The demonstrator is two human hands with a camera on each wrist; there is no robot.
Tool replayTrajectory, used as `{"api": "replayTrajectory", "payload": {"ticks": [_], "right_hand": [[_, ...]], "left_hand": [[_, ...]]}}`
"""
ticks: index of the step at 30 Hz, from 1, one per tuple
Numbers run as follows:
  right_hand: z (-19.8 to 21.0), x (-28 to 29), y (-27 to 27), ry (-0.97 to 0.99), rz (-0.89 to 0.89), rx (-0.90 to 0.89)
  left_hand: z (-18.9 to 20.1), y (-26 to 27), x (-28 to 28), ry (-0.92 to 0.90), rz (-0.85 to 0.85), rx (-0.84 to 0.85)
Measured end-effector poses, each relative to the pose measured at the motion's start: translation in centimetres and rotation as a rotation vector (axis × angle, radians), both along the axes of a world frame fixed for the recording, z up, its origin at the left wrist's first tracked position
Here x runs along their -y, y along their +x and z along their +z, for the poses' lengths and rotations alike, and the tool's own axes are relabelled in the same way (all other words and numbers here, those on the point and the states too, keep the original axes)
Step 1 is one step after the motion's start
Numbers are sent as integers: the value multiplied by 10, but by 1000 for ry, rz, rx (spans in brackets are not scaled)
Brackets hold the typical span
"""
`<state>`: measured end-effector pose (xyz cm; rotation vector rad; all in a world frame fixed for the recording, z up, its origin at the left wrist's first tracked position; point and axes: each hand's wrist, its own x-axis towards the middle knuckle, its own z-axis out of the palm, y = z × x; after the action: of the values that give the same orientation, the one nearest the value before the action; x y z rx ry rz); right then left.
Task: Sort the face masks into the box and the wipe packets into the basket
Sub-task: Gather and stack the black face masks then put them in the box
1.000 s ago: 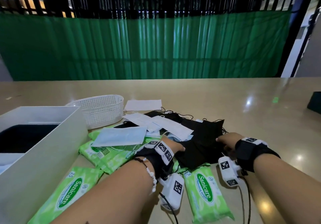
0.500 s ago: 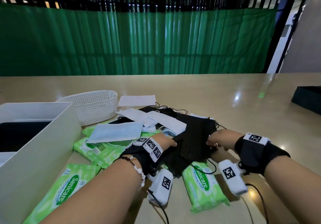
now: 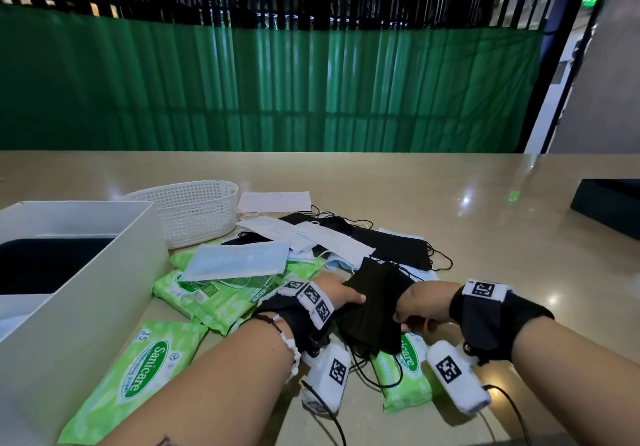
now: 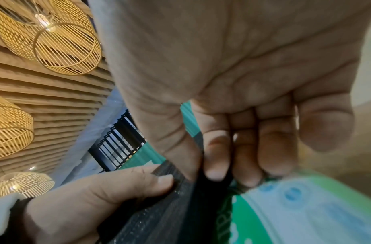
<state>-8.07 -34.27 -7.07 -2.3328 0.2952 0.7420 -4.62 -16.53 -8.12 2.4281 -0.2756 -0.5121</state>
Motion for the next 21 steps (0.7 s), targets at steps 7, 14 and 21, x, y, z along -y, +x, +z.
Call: {"api": "replayTrajectory", "payload": {"ticks": [7,14,21], "right_hand": [[4,9,-4,143,-139,117],[30,-9,2,415,-100,493],[46,-53,-2,358,93,658]], "left_hand": [[7,-7,-14,-401,-1,103],[22,-23,-49,-669,-42,126],[18,-32,-80,-518,35,279]]}}
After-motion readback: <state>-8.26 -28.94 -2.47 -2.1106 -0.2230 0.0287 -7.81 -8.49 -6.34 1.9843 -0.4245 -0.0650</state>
